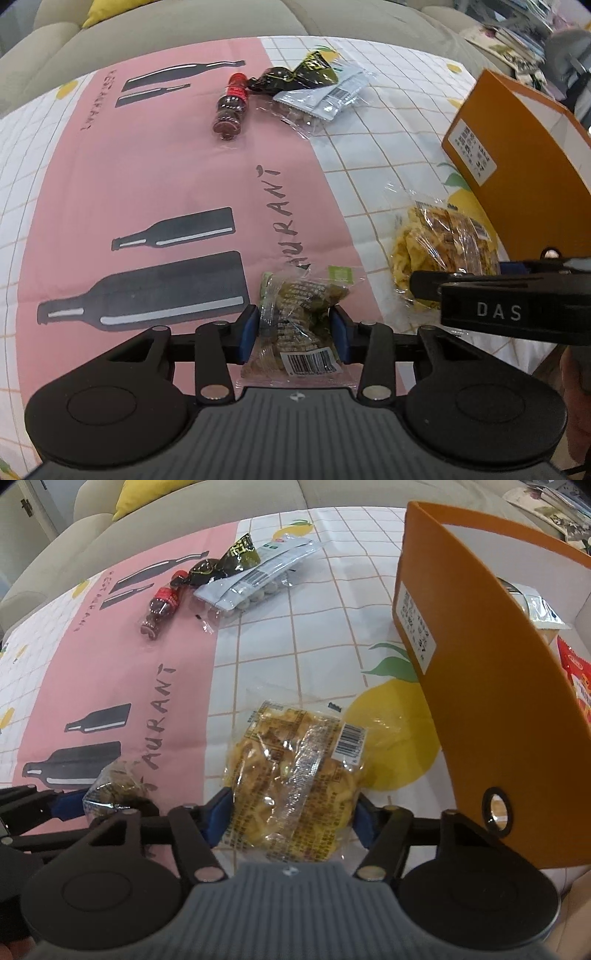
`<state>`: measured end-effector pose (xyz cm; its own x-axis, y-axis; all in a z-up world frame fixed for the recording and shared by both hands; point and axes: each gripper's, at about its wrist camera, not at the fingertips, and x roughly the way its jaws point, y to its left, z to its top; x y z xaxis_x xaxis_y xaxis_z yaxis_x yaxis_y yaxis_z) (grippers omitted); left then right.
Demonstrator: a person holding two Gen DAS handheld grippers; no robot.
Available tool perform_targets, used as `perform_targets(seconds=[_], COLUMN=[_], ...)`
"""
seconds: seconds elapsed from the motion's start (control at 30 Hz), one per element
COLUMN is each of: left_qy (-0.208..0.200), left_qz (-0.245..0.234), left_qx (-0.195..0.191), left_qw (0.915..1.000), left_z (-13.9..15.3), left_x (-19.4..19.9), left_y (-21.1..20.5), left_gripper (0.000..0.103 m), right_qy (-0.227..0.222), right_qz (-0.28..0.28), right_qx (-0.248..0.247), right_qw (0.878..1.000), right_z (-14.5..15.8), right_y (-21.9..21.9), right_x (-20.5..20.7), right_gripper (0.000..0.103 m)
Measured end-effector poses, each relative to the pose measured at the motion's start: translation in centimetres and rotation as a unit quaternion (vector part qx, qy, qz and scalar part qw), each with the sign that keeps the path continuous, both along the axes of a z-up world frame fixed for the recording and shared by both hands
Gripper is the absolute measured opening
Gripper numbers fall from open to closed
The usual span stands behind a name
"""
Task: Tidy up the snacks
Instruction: 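Lift both packs and carry them over the orange box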
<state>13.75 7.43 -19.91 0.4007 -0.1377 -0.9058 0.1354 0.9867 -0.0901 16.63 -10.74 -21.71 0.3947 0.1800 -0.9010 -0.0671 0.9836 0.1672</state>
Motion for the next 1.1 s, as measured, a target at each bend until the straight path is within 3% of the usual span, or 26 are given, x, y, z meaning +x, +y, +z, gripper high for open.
perform_targets(seconds=[0.37, 0.83, 1.1], left_qy=[-0.010, -0.062, -0.082], left_qz=[0.035, 0.049, 0.028], left_qx=[-0.033, -0.075, -0.089], left_qw=[0.9988, 0.9940, 0.9923], left_z=[2.0, 8.2, 12.0], left_x=[-0.4, -1.0, -0.7], left_y=[0.7, -0.5, -3.3], left_gripper=[0.044, 0.044, 0.044], right_qy=[-0.031, -0.106, -0.127], right_qz=[0.012, 0.032, 0.028], right_qx=[0.009, 0.041, 0.067], right_qw=[0.999, 0.993, 0.989], right_z=[2.5, 8.7, 11.6], right_y=[-0.6, -2.9, -6.4], right_x=[-1.4, -4.3, -5.1], right_gripper=[0.057, 0.057, 0.057])
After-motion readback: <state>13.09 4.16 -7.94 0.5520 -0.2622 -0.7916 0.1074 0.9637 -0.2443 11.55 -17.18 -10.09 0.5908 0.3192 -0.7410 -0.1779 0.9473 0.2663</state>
